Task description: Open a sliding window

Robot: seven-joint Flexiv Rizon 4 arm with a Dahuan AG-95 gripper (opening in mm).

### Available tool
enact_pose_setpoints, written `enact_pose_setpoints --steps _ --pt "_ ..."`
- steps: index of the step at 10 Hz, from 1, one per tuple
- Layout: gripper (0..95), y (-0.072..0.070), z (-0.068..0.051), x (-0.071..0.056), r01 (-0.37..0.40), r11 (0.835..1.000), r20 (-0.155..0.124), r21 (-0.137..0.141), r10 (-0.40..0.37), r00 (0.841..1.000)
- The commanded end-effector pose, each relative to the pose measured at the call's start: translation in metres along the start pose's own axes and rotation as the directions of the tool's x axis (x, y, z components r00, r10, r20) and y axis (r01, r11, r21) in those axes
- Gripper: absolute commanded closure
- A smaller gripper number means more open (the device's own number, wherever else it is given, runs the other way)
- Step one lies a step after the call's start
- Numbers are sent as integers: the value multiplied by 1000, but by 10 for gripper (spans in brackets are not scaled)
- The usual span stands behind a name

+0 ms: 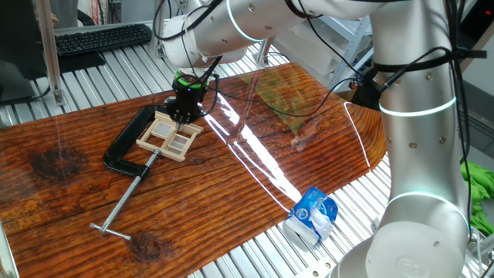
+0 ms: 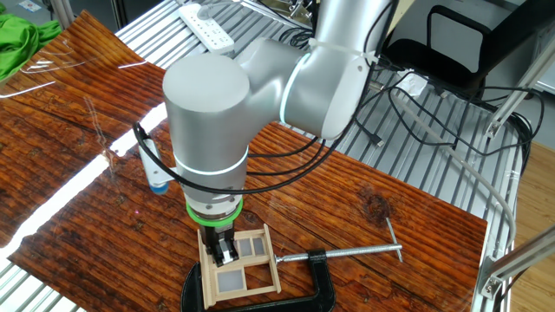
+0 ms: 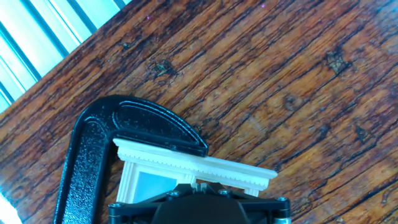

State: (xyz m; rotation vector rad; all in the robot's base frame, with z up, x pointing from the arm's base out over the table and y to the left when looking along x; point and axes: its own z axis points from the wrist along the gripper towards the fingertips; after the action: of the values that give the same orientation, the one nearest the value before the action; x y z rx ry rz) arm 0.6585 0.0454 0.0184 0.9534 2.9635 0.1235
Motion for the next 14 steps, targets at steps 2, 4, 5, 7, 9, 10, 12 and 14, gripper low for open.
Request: enact_pose_setpoints --steps 2,4,5,7,9,10,12,14 --pt "950 -4 0 1 1 1000 -2 1 -1 1000" --pt "950 -7 1 2 3 1000 -2 -1 -3 1000" --pt "950 -9 2 2 3 1000 -3 -3 -3 1000" --pt "950 -9 2 2 2 1000 -3 -6 -2 1000" --pt "950 -11 3 1 0 1000 -1 -9 0 1000" --pt "950 -12 4 1 1 1000 0 -12 -1 1000" --pt "950 -14 5 0 0 1000 -6 -21 0 1000" --pt "950 -15 6 2 -8 1000 -12 -29 7 1000"
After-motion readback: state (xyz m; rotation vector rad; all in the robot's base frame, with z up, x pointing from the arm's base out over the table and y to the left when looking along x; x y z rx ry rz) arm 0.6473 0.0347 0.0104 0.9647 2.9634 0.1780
